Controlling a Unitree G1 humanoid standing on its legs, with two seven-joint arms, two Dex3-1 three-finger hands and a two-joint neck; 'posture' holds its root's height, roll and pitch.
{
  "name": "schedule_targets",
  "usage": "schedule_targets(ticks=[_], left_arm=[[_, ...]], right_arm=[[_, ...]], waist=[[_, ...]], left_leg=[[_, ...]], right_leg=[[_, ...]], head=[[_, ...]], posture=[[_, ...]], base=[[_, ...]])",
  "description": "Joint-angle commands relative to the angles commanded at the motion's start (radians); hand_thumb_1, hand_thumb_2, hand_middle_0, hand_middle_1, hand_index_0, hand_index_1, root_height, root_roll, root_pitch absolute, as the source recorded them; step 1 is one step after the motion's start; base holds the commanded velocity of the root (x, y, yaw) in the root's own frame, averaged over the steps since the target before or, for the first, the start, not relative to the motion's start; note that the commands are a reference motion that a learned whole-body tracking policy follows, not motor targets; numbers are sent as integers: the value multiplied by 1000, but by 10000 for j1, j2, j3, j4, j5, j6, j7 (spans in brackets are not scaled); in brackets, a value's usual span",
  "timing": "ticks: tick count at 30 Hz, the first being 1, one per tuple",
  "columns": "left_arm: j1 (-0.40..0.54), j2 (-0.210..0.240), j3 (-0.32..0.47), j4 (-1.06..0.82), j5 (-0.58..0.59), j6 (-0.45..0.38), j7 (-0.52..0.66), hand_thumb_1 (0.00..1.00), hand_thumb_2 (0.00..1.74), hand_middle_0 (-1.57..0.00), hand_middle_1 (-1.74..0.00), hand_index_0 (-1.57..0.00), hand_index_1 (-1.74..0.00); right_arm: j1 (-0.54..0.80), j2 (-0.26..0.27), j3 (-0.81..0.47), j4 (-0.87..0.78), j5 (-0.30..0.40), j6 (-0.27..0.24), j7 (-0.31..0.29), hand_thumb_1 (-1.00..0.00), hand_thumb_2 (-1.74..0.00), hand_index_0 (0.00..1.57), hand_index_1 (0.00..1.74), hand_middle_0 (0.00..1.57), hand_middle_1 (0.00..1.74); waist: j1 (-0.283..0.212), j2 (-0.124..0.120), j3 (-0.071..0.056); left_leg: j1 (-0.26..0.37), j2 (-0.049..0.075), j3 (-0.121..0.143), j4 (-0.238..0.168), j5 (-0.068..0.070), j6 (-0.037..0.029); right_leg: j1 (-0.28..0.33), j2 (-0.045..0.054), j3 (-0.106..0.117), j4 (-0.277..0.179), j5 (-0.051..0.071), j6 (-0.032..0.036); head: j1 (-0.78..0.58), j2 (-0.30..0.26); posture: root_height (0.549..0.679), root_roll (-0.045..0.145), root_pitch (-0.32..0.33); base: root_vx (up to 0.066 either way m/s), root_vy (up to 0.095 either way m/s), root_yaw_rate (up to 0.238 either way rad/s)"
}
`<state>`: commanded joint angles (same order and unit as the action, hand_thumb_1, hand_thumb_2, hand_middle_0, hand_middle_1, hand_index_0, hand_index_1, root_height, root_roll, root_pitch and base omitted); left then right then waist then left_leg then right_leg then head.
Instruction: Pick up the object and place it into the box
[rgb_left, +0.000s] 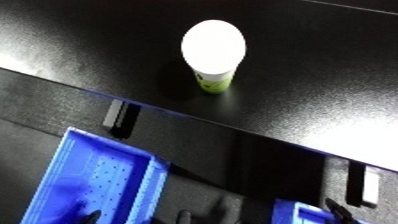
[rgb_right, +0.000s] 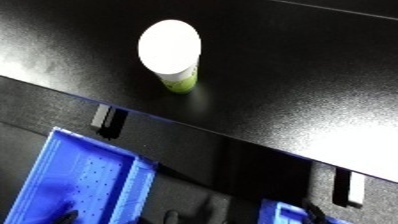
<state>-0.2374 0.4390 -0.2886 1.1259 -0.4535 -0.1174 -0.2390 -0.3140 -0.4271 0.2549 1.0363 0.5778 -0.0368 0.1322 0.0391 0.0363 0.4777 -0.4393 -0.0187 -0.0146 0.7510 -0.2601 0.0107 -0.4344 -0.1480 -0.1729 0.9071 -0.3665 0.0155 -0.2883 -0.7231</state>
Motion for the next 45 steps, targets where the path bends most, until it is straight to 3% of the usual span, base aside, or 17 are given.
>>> schedule_targets(ticks=[2, 6, 12, 17, 28, 35, 38, 45], left_arm=[[-35, 29, -10, -146, -23, 34, 3, 0, 0, 0, 0, 0, 0], [-139, 131, 9, -331, -35, 27, -19, 0, 0, 0, 0, 0, 0], [-202, 182, 55, -524, -18, -264, -184, 0, 0, 0, 0, 0, 0], [-156, 302, 47, -1114, -179, -470, -434, 0, 0, 0, 0, 0, 0], [-52, 492, 34, -1844, -104, -95, -327, 0, 0, 0, 0, 0, 0], [155, 653, -80, -2519, -439, -134, -1672, 0, 0, 0, 0, 0, 0], [196, 1155, -357, -4023, -806, 899, -2903, 0, 0, 0, 0, 0, 0], [-327, 3030, -1183, -8193, -2441, 3617, -4816, 0, 0, 0, 0, 0, 0]], right_arm=[[20, 39, 32, -21, 63, -13, -57, 0, 0, 0, 0, 0, 0], [121, 176, 91, 65, 148, -121, -67, 0, 0, 0, 0, 0, 0], [235, 309, 147, 364, 212, -309, 26, 0, 0, 0, 0, 0, 0], [367, 282, 126, 437, 233, -300, 95, 0, 0, 0, 0, 0, 0], [488, 264, 102, 419, 468, -338, 63, 0, 0, 0, 0, 0, 0], [652, 115, 51, 312, 471, -350, 39, 0, 0, 0, 0, 0, 0], [747, 10, 19, 167, 513, -304, -30, 0, 0, 0, 0, 0, 0], [839, -344, 5, 337, 803, -328, 70, 0, 0, 0, 0, 0, 0]], waist=[[45, -23, 49], [130, -98, 152], [219, -174, 208], [289, -137, 233], [391, -73, 267], [351, -19, 331], [354, 64, 395], [388, 281, 423]], left_leg=[[-32, -22, -33, 83, -32, 6], [-30, -42, -87, 232, -127, 83], [24, -6, -115, 318, -222, 139], [77, -18, -128, 309, -272, 164], [110, -81, -159, 275, -333, 180], [119, -102, -160, 295, -419, 193], [94, -118, -167, 329, -481, 217], [-4, -168, -201, 421, -577, 249]], right_leg=[[27, -23, -27, 7, -2, 15], [91, -63, -99, 54, -22, 58], [230, -104, -188, 93, -105, 79], [331, -118, -200, 90, -155, 78], [378, -148, -221, 55, -161, 100], [324, -127, -159, 68, -178, 93], [294, -150, -130, 83, -174, 126], [247, -302, -136, 99, -106, 246]], head=[[-398, -230], [-908, -410], [-1331, -287], [-1365, -114], [-950, 401], [-713, 765], [-527, 872], [-61, 880]], posture=[[622, 50, -53], [622, 47, -59], [621, 43, -67], [621, 42, -70], [622, 38, -67], [621, 36, -63], [621, 37, -61], [622, 39, -58]], base=[[-9, -14, 73], [4, -23, 37], [23, -2, -18], [22, 10, 10], [17, 3, 23], [7, 17, -33], [-4, 30, 0], [2, 15, 57]])
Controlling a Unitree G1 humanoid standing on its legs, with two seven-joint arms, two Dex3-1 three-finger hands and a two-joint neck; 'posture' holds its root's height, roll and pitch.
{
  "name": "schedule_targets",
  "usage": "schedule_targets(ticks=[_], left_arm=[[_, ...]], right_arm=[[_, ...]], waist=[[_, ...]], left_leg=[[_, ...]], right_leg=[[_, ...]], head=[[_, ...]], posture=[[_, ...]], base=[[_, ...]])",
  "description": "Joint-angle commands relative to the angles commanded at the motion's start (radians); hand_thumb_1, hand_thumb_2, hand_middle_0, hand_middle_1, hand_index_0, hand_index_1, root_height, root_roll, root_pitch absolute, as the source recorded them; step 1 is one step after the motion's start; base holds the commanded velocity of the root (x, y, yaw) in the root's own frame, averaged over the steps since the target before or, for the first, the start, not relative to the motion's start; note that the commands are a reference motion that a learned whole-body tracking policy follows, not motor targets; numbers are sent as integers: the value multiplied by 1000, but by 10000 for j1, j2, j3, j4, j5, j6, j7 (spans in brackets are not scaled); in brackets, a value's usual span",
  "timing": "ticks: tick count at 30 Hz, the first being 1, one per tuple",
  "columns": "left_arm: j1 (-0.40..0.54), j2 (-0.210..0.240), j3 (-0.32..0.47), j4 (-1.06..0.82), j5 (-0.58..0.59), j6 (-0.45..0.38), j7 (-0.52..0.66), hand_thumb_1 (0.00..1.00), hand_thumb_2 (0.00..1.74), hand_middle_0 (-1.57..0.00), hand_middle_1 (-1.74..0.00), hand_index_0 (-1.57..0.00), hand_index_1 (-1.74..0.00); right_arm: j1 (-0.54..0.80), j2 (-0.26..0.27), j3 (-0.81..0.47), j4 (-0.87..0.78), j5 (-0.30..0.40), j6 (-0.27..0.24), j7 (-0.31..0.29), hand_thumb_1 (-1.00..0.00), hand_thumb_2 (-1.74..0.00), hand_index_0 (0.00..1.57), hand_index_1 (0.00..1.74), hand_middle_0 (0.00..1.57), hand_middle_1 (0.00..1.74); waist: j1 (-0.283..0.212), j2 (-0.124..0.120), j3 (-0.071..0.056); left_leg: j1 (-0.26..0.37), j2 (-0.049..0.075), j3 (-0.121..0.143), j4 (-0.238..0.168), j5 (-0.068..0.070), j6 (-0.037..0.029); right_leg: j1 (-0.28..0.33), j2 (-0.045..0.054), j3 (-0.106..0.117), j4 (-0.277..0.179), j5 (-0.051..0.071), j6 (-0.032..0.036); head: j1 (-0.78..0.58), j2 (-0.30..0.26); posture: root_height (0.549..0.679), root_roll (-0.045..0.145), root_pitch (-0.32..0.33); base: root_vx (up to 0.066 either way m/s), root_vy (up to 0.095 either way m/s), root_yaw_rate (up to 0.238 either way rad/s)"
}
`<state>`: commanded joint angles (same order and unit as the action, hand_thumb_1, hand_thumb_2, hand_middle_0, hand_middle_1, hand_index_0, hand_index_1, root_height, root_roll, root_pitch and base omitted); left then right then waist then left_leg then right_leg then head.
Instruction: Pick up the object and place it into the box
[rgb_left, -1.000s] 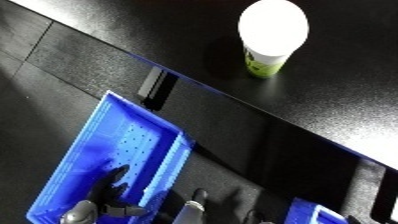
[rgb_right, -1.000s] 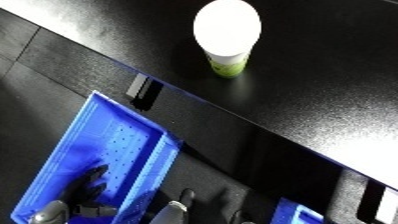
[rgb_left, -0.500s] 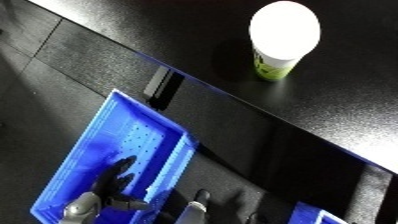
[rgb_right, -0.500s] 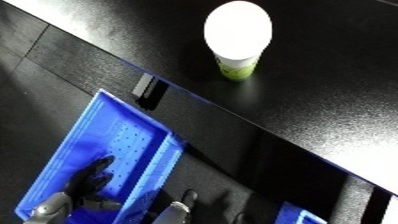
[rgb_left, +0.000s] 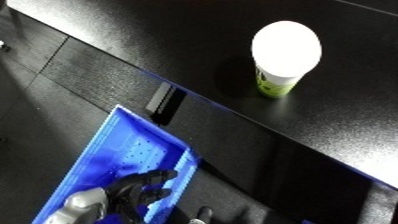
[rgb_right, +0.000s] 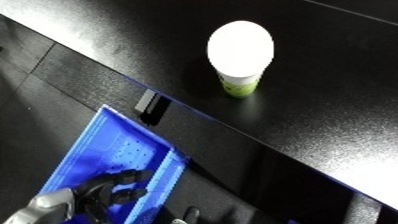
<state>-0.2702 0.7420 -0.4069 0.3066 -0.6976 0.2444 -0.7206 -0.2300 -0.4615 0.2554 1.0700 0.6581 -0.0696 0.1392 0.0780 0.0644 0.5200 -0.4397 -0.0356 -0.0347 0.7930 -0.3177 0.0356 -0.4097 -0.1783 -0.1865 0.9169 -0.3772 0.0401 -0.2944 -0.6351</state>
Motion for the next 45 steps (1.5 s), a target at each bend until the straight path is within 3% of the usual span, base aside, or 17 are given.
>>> schedule_targets(ticks=[4, 9, 14, 20, 25, 31, 39, 45], left_arm=[[-190, 746, 130, -2414, -1638, 955, -560, 0, 0, 0, 0, 0, 0], [-482, 785, 387, -4339, -3473, 1100, -988, 0, 0, 0, 0, 0, 0], [-795, 134, 938, -5307, -5205, 743, -497, 0, 0, 0, 0, 0, 0], [-1144, -1327, 2221, -5442, -6576, -297, 1044, 0, 0, 0, 0, 0, 0], [-1331, -2113, 3171, -5332, -5804, -1221, 2541, 0, 0, 0, 0, 0, 0], [-1518, -2330, 4045, -4968, -3800, -2458, 4940, 0, 0, 0, 0, 0, 0], [-2226, -1956, 4318, -4598, -1186, -3561, 7095, 0, 0, 0, 0, 0, 0], [-3183, -1536, 3703, -3910, 19, -3104, 8166, 0, 0, 0, 0, 0, 0]], right_arm=[[93, -122, -62, 209, 277, -91, 144, 0, 0, 0, 0, 0, 0], [175, -53, -115, 382, 562, -201, 231, 0, 0, 0, 0, 0, 0], [207, 207, -192, 570, 702, -327, 291, 0, 0, 0, 0, 0, 0], [353, 652, -412, 793, 665, -490, 481, 0, 0, 0, 0, 0, 0], [475, 904, -554, 758, 645, -503, 590, 0, 0, 0, 0, 0, 0], [648, 1008, -638, 660, 661, -447, 685, 0, 0, 0, 0, 0, 0], [567, 951, -520, 870, 710, -474, 873, 0, 0, 0, 0, 0, 0], [369, 877, -280, 882, 824, -352, 925, 0, 0, 0, 0, 0, 0]], waist=[[92, 65, 0], [201, 37, 0], [297, -79, -1], [410, -293, -102], [407, -432, -176], [347, -527, -232], [160, -524, -240], [-114, -545, -275]], left_leg=[[-8, -44, -65, 10, -20, -24], [44, -108, -172, -59, -17, -56], [121, -143, -274, -170, 13, -89], [234, -169, -379, -333, 60, -126], [302, -149, -424, -457, 133, -162], [367, -101, -406, -565, 192, -188], [349, -42, -287, -584, 244, -209], [308, 58, -139, -482, 228, -189]], right_leg=[[35, -50, -20, -23, 41, 25], [100, -61, -77, -74, 64, 16], [145, -51, -157, -70, 38, -15], [173, 12, -207, -42, -42, -90], [180, 63, -234, -48, -49, -124], [193, 112, -215, -66, -63, -154], [97, 183, -98, -26, -57, -190], [-24, 260, 51, 17, -5, -172]], head=[[356, -67], [737, -70], [834, -148], [897, -266], [993, -317], [1042, -272], [975, -178], [728, -145]], posture=[[622, 37, -58], [623, 35, -58], [623, 32, -59], [622, 31, -60], [622, 30, -59], [624, 29, -59], [624, 29, -60], [623, 27, -62]], base=[[21, -22, 113], [14, -48, 100], [11, -45, 44], [18, -38, 0], [13, -27, -28], [7, -10, -62], [-8, 5, -58], [1, 11, -102]])
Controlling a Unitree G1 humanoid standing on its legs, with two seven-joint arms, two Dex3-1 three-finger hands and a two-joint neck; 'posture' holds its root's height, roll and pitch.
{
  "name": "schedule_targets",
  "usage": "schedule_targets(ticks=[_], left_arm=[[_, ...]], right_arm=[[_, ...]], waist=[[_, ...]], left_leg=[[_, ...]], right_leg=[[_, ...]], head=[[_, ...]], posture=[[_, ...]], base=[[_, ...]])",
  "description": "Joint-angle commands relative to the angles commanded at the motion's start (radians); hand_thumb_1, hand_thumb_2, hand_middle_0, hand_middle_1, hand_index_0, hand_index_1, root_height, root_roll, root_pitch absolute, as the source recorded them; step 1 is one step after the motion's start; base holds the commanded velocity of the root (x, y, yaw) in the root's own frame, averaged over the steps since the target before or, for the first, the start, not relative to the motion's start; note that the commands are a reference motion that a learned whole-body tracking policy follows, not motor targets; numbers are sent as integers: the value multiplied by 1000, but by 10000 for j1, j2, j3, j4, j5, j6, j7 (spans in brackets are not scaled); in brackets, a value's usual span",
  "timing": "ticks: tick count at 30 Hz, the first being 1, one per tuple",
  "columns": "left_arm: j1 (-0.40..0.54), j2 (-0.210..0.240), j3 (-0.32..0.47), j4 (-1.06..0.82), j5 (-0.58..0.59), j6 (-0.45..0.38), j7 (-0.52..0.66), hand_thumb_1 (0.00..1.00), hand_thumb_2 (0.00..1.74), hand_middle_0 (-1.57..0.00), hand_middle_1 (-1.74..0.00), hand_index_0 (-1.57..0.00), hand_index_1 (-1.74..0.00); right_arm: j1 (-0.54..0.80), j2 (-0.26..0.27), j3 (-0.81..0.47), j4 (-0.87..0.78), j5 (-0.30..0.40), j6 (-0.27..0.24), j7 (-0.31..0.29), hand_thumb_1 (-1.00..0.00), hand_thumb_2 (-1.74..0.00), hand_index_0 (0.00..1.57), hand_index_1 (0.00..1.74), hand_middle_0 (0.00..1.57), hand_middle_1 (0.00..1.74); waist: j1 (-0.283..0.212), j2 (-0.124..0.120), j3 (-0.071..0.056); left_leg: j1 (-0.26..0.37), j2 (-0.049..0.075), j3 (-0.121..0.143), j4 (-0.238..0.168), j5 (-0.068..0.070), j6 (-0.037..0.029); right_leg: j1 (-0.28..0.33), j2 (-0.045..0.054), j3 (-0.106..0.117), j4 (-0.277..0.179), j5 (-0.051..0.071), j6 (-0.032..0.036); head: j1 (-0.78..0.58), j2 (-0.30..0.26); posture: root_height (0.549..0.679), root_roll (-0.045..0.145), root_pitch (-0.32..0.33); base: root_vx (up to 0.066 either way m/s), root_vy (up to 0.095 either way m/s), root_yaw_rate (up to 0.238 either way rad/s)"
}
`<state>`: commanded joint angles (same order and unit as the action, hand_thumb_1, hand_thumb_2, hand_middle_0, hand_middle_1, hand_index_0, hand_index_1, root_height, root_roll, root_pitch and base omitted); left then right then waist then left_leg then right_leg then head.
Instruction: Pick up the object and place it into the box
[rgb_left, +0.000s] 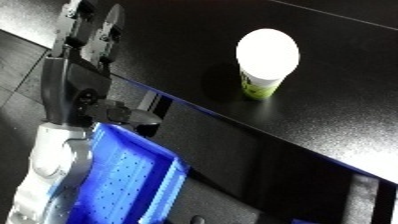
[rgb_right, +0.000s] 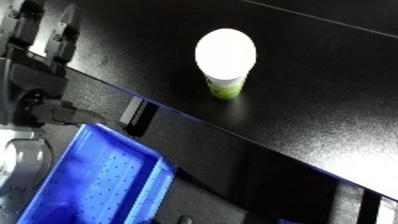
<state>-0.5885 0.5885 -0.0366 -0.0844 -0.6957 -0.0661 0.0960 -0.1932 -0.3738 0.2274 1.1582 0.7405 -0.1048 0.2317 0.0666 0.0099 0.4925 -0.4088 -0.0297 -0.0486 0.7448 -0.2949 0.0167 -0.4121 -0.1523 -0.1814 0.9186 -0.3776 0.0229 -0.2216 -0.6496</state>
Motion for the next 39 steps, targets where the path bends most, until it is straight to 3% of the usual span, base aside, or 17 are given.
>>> schedule_targets(ticks=[11, 24, 39], left_arm=[[-1573, 149, -1507, 1440, 153, 881, 231, 0, 0, 0, 0, 0, 0], [-2874, -126, -2719, 2850, 287, 1351, 289, 0, 0, 0, 0, 0, 0], [-3847, -731, -3595, 4333, 646, 1432, 355, 0, 0, 0, 0, 0, 0]], right_arm=[[-306, -97, 121, 114, 36, 209, 8, 0, 0, 0, 0, 0, 0], [-705, -54, 280, 11, 49, 329, -162, 0, 0, 0, 0, 0, 0], [-944, 3, 509, -113, 147, 456, -263, 0, 0, 0, 0, 0, 0]], waist=[[-450, -40, 34], [-833, -169, 231], [-1202, -345, 275]], left_leg=[[-34, 134, 267, 75, -17, 58], [-267, 230, 487, 351, -147, 167], [-532, 329, 680, 660, -373, 279]], right_leg=[[-226, 34, 223, -50, 218, 131], [-656, 86, 443, 50, 399, 259], [-1074, 188, 604, 170, 451, 321]], head=[[-257, 201], [-430, 657], [-761, 1122]], posture=[[622, 25, -63], [620, 20, -54], [617, 17, -36]], base=[[5, 19, -75], [8, 11, -71], [5, 8, -59]])
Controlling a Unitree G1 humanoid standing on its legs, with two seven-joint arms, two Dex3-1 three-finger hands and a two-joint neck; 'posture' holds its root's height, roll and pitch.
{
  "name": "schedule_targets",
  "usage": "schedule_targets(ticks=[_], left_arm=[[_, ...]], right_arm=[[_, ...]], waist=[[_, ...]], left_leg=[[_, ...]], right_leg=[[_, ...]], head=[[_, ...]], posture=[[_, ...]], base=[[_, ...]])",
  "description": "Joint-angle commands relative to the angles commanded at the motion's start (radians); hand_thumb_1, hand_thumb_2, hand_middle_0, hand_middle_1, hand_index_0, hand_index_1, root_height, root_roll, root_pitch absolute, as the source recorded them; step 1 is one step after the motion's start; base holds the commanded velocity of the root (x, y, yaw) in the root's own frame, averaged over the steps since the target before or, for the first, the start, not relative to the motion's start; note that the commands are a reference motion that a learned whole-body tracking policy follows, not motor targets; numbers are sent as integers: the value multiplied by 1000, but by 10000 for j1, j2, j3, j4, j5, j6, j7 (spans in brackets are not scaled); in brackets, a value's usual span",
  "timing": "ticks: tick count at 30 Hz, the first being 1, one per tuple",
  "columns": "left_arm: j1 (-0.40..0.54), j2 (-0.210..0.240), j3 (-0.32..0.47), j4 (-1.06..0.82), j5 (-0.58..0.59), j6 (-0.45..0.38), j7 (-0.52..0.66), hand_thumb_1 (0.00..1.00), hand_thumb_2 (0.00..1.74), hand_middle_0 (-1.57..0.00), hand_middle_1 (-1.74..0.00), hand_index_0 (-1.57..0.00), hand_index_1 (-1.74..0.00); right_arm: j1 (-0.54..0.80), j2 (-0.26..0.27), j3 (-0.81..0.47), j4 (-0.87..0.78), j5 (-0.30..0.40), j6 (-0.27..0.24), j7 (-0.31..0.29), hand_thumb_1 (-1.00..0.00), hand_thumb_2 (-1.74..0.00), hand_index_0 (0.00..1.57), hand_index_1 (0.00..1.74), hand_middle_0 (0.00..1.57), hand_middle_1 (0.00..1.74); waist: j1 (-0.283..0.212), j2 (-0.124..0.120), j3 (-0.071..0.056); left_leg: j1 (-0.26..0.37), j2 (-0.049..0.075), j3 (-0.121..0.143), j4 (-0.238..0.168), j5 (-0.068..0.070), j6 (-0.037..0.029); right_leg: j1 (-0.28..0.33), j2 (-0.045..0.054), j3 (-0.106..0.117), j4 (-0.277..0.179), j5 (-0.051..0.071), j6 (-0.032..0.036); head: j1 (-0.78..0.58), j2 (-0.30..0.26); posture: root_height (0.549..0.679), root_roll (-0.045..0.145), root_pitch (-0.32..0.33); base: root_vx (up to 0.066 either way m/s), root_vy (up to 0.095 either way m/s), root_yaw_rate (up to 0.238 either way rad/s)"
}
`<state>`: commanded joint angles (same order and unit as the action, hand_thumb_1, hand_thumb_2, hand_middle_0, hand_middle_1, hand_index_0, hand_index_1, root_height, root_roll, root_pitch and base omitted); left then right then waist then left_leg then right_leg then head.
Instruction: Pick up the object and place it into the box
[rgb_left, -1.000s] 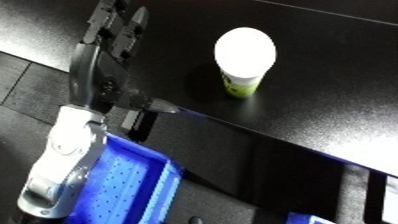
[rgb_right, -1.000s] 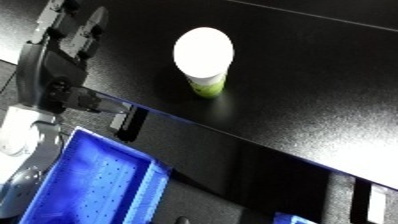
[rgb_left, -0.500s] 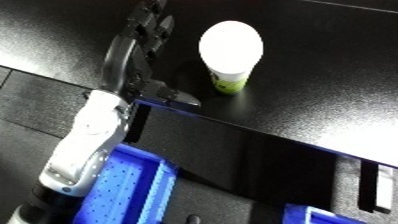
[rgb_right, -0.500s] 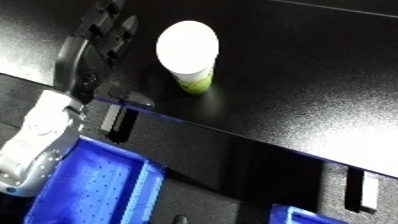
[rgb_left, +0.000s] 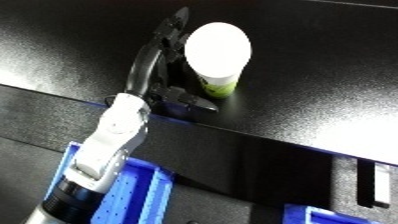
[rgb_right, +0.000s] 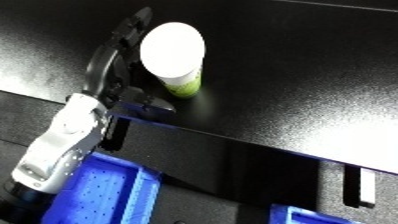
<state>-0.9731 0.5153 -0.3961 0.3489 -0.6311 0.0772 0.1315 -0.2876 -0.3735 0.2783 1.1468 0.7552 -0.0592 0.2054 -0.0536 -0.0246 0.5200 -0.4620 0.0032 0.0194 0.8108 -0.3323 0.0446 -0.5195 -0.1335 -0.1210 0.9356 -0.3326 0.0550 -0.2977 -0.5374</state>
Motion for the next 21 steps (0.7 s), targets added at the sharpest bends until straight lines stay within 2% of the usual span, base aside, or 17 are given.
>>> schedule_targets(ticks=[10, 19, 21], left_arm=[[-397, -332, -340, 425, 45, -61, -201, 500, 870, -785, -870, -785, -870], [-436, -404, -423, 535, -119, -23, -273, 950, 1653, -1492, -1653, -1492, -1653], [-361, -450, -349, 549, -592, 66, -208, 950, 1653, -1492, -1653, -1492, -1653]], right_arm=[[-31, 79, 92, -1, 10, -36, -28, 0, 0, 0, 0, 0, 0], [-32, 133, 153, 7, -12, -68, -52, 0, 0, 0, 0, 0, 0], [-25, 139, 159, 5, -15, -56, -74, 0, 0, 0, 0, 0, 0]], waist=[[-134, -27, 0], [-134, 16, 0], [-124, 28, 0]], left_leg=[[33, 53, 63, 47, -92, 22], [163, 49, 35, 36, -111, 30], [194, 46, 14, 29, -107, 25]], right_leg=[[-12, 0, 35, 4, -11, 24], [104, -27, -6, 57, -80, -5], [144, -41, -21, 59, -94, -12]], head=[[-230, 94], [-331, 112], [-344, 129]], posture=[[616, 17, -35], [617, 19, -42], [617, 20, -44]], base=[[7, 1, -26], [13, -2, 4], [8, -4, 29]])
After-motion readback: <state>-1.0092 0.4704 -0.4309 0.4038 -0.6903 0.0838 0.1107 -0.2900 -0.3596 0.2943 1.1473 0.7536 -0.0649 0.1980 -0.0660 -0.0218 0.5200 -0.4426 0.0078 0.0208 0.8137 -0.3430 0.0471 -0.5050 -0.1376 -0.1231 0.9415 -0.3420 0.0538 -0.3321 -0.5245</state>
